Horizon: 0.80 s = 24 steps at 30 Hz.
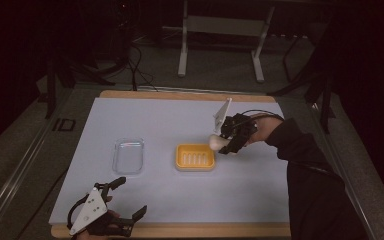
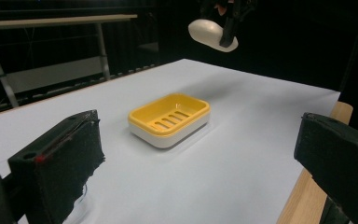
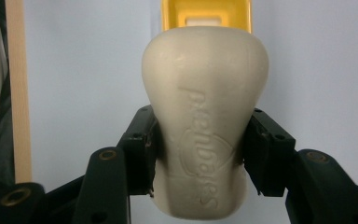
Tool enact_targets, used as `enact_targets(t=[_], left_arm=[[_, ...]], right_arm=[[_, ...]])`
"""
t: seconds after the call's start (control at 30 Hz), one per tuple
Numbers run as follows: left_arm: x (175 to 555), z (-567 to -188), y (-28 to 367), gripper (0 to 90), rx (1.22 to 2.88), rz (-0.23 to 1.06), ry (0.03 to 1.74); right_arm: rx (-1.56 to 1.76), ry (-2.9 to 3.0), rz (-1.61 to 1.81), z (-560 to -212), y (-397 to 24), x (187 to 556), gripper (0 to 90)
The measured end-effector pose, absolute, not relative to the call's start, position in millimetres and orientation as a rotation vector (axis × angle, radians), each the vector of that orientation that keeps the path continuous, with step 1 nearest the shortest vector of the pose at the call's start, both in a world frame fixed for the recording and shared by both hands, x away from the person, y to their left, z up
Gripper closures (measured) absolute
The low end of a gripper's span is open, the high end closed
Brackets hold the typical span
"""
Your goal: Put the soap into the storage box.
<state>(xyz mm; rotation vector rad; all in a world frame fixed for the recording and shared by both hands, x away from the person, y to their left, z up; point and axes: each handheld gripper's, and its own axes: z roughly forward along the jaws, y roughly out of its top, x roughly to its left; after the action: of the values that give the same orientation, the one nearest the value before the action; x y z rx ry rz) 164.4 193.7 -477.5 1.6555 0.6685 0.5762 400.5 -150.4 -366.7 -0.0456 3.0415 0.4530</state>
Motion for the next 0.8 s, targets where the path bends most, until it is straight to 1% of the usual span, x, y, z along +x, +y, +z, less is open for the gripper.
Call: enact_targets(t=[0.8], left_arm=[[163,-477,192,1.1,1.658,0.576,0.658]], right_arm=[[-0.208,3.043,0.527,-373,-100,408,49.9]])
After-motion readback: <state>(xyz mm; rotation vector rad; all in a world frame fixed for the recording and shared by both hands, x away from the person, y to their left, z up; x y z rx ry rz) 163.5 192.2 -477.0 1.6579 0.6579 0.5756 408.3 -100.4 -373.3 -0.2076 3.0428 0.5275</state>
